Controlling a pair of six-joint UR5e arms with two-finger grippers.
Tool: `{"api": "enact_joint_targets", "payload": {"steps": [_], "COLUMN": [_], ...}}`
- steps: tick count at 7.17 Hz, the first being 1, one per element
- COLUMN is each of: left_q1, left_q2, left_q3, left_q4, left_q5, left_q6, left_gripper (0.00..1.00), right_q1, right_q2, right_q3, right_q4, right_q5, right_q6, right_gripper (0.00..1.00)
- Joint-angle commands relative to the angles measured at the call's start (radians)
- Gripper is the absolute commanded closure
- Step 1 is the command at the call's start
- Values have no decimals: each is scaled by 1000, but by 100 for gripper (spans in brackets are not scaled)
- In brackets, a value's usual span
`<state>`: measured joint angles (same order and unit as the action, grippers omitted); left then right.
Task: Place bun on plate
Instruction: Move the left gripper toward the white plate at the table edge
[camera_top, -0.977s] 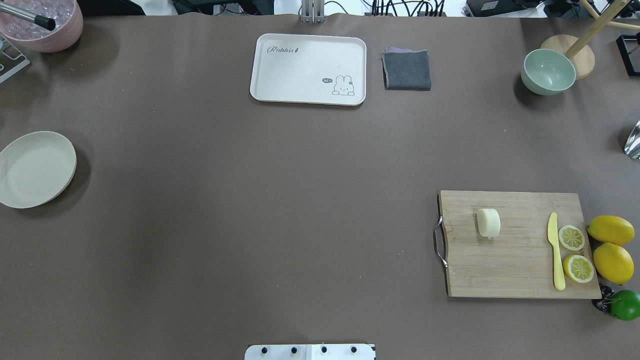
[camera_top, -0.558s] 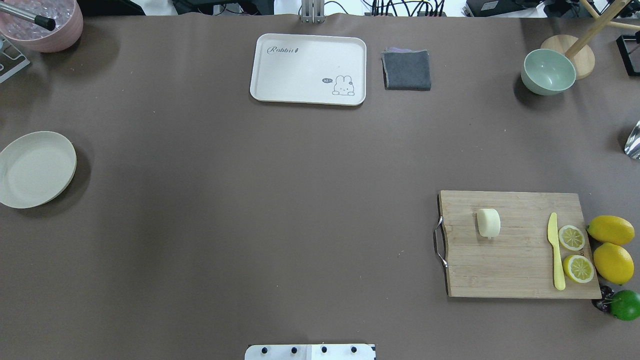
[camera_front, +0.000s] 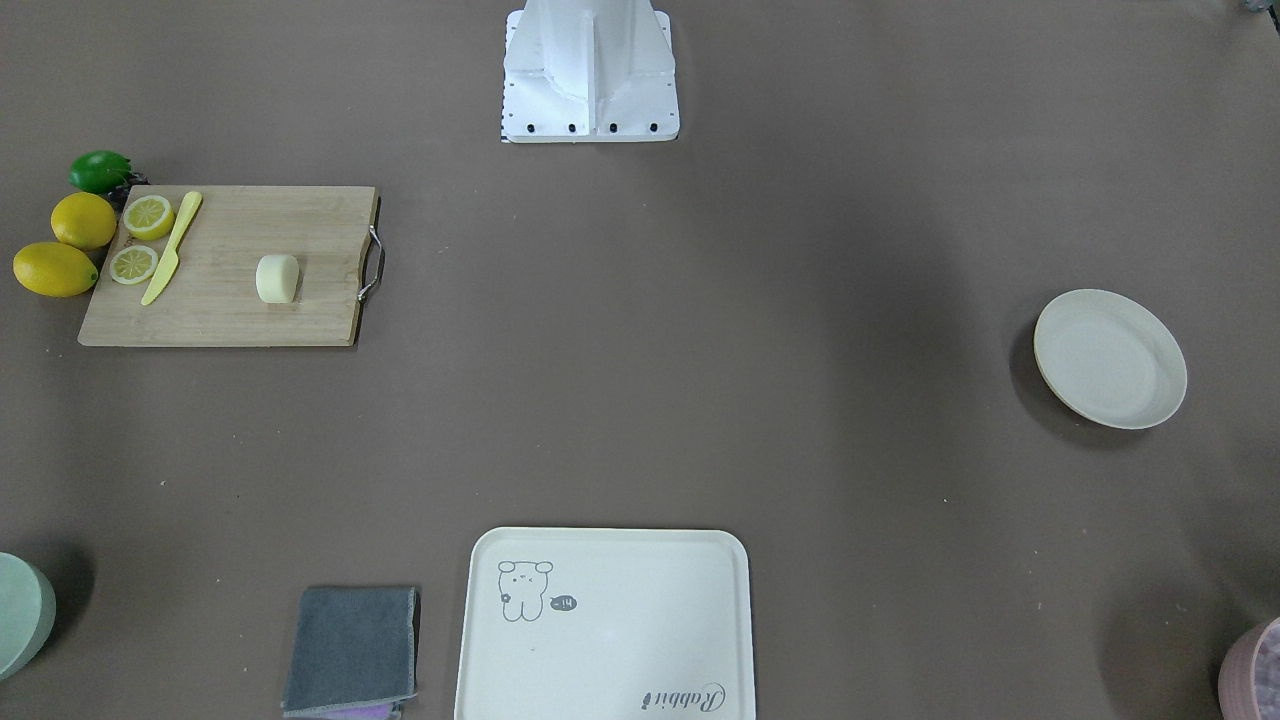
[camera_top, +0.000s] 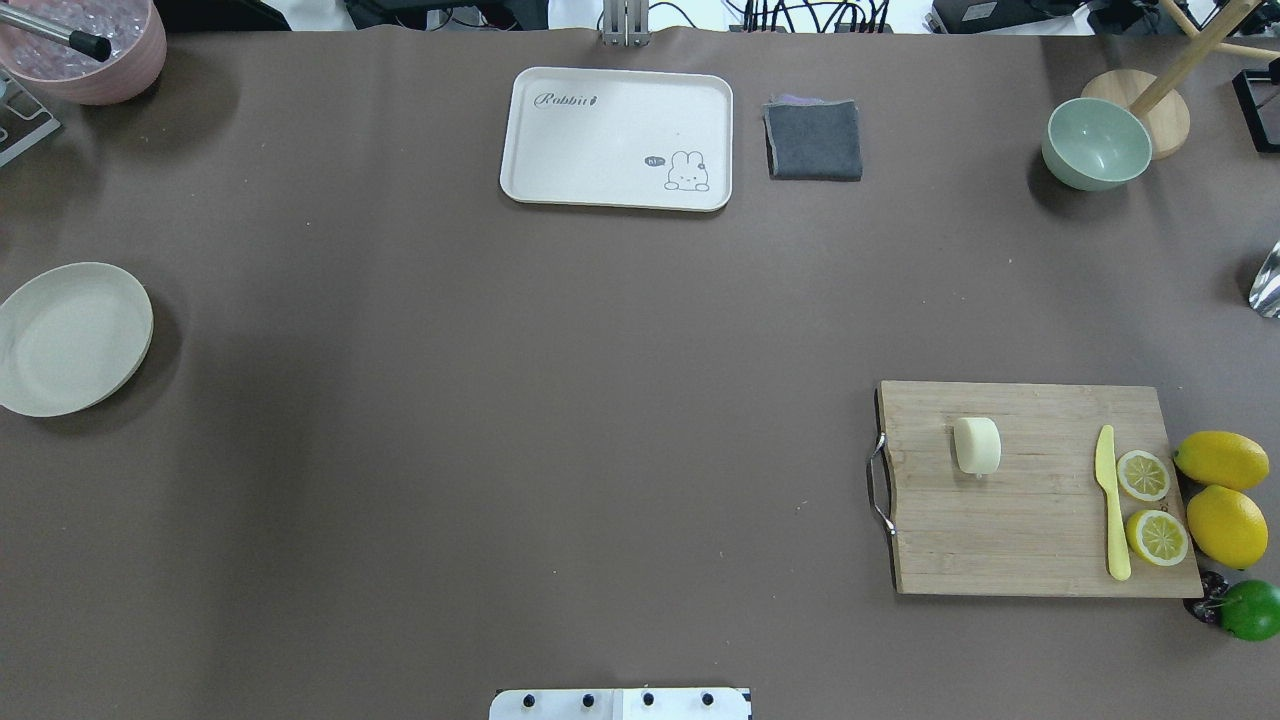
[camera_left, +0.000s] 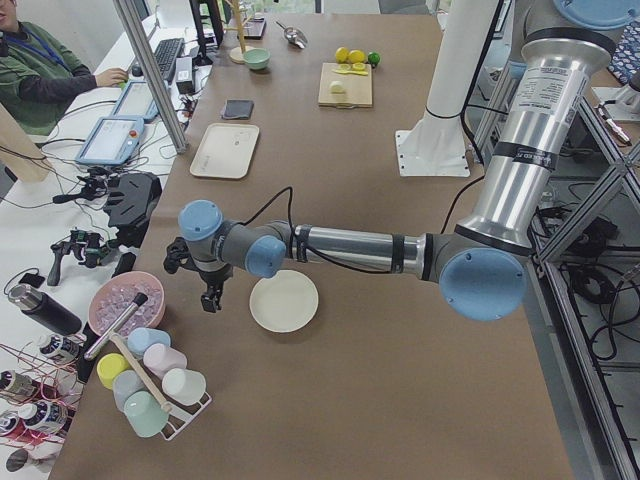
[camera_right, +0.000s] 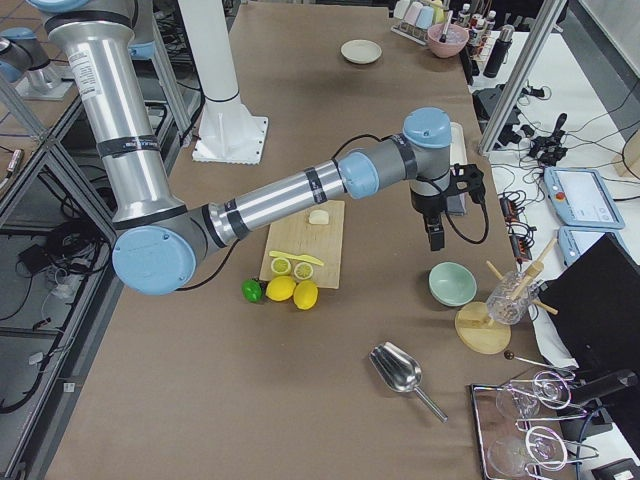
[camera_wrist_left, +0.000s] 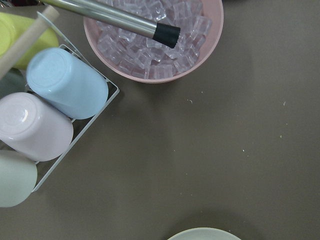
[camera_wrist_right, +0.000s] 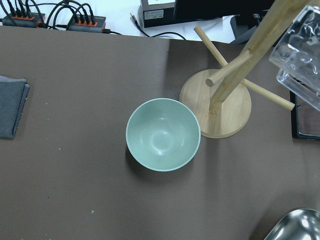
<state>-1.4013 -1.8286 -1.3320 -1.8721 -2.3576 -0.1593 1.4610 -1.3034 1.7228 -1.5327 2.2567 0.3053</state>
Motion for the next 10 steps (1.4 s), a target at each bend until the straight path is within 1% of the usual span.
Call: {"api": "enact_joint_targets", "payload": {"steps": [1,2,3,7,9,10], "left_q1": [21,21,34,108,134,146], "left_q2": [34,34,34,34,34,34], "left_q3": [58,85,88,106,163,166], "left_q4": [-50,-50,-51,-53,-123,-128], "left_q5": [-2,-2,-2,4,5,5], "left_q6": [131,164,170,170,170,170], "left_gripper": [4,5,13,15,16,16], "right_q1": [-2,-2,-2,-2,-2,-2], "right_q2": [1,0,0,1,1,1], "right_q3": [3,11,12,20,24,24], "right_q4": [5,5,5,6,6,6], "right_q5": [-2,-2,0,-5,-8,-9], "right_q6": [0,0,2,14,14,14], "right_gripper": [0,0,0,0,0,0]}}
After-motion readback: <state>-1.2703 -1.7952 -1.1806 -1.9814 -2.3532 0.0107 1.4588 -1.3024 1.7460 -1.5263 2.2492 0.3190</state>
